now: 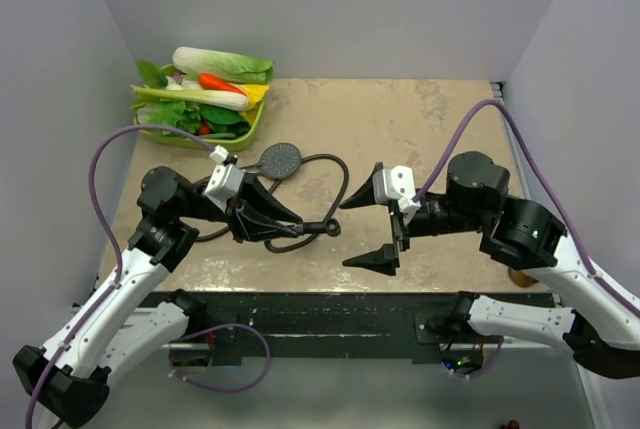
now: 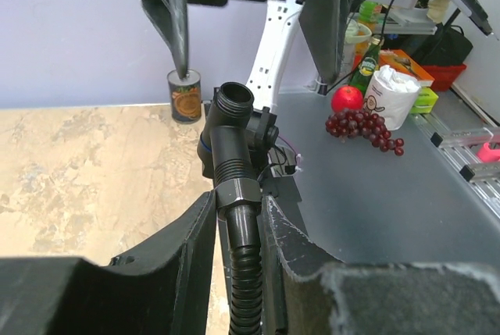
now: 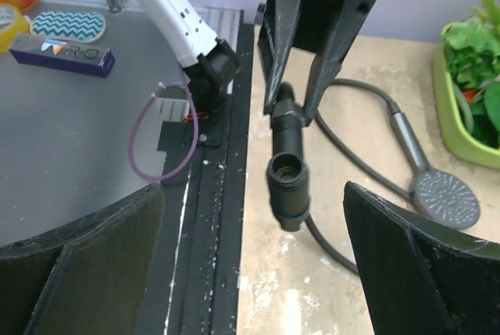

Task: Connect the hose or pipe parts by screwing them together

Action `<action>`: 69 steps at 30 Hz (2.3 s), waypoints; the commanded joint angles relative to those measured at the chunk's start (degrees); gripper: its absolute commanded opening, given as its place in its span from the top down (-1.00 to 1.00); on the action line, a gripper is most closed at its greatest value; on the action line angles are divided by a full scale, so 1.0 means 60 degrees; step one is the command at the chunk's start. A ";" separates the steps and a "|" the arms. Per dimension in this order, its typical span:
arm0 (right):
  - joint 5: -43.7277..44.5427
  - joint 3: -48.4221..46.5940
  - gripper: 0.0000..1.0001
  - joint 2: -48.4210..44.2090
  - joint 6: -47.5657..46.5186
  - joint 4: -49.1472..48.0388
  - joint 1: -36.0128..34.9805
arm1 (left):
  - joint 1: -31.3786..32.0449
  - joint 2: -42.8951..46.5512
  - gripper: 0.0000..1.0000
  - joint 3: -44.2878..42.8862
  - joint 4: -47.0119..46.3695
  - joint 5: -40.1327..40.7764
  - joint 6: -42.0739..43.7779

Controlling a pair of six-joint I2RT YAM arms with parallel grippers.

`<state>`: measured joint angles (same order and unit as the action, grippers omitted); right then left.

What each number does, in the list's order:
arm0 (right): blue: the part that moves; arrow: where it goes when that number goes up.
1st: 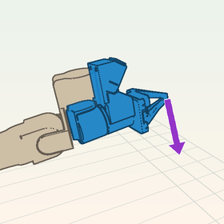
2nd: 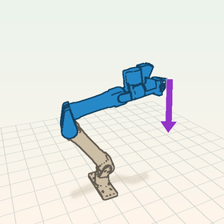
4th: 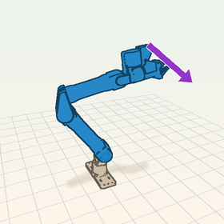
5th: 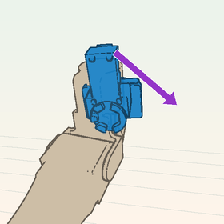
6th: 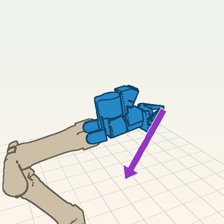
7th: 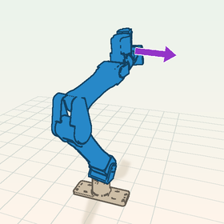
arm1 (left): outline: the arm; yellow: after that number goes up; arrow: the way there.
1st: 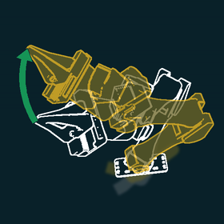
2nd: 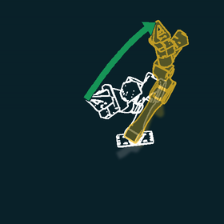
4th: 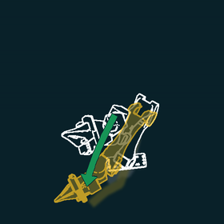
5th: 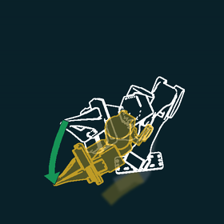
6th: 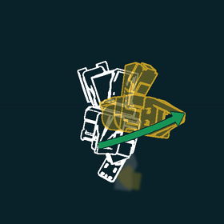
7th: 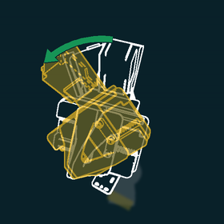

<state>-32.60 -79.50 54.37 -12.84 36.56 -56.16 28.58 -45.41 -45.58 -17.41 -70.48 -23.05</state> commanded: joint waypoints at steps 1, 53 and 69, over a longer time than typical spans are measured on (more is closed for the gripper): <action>-0.0002 0.0841 -0.93 -0.0360 0.0250 -0.0554 0.0058 | 0.0013 -0.0064 1.00 -0.0708 -0.0218 0.0510 0.0224; 0.1696 -0.2231 1.00 0.2261 -0.2223 0.1828 -0.0613 | 0.0027 -0.1380 -0.99 -0.1908 0.5801 0.0716 0.4764; 0.4187 -0.3390 1.00 0.3287 -0.2987 0.3136 -0.1728 | 0.0994 -0.2452 -0.81 -0.3667 0.9508 0.0614 0.8060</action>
<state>-11.20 -97.49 73.95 -29.23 56.25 -66.11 33.28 -61.10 -65.36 36.03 -66.39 20.43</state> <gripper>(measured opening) 0.300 0.909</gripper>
